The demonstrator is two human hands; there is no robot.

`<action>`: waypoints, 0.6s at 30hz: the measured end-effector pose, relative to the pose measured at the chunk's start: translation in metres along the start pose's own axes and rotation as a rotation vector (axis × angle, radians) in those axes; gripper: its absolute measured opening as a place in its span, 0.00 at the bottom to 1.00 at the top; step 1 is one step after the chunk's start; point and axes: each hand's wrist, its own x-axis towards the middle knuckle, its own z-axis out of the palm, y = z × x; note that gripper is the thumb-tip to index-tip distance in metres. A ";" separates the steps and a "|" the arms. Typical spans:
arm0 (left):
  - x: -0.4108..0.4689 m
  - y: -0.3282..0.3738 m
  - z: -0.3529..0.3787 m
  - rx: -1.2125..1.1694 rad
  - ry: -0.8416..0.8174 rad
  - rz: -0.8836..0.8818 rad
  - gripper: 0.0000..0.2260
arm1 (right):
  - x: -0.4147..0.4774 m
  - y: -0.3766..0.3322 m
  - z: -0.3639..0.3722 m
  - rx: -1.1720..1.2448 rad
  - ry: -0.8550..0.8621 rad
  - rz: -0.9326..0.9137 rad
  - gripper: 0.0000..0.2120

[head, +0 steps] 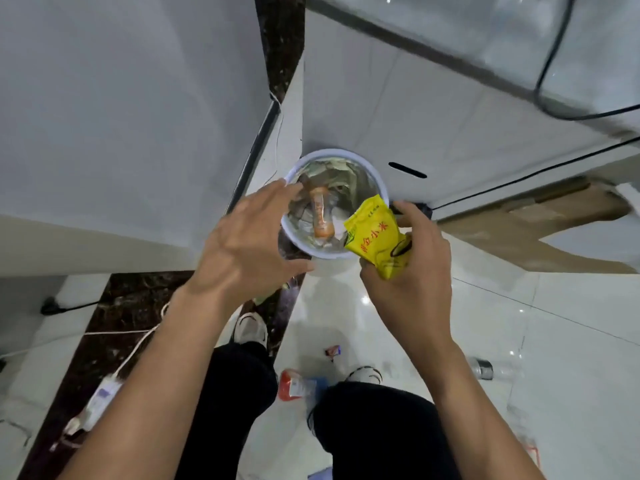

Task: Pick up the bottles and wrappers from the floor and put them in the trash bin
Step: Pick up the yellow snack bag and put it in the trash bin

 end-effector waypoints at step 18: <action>0.138 -0.112 0.174 0.378 0.120 0.314 0.53 | 0.092 0.191 0.182 0.058 0.056 -0.178 0.45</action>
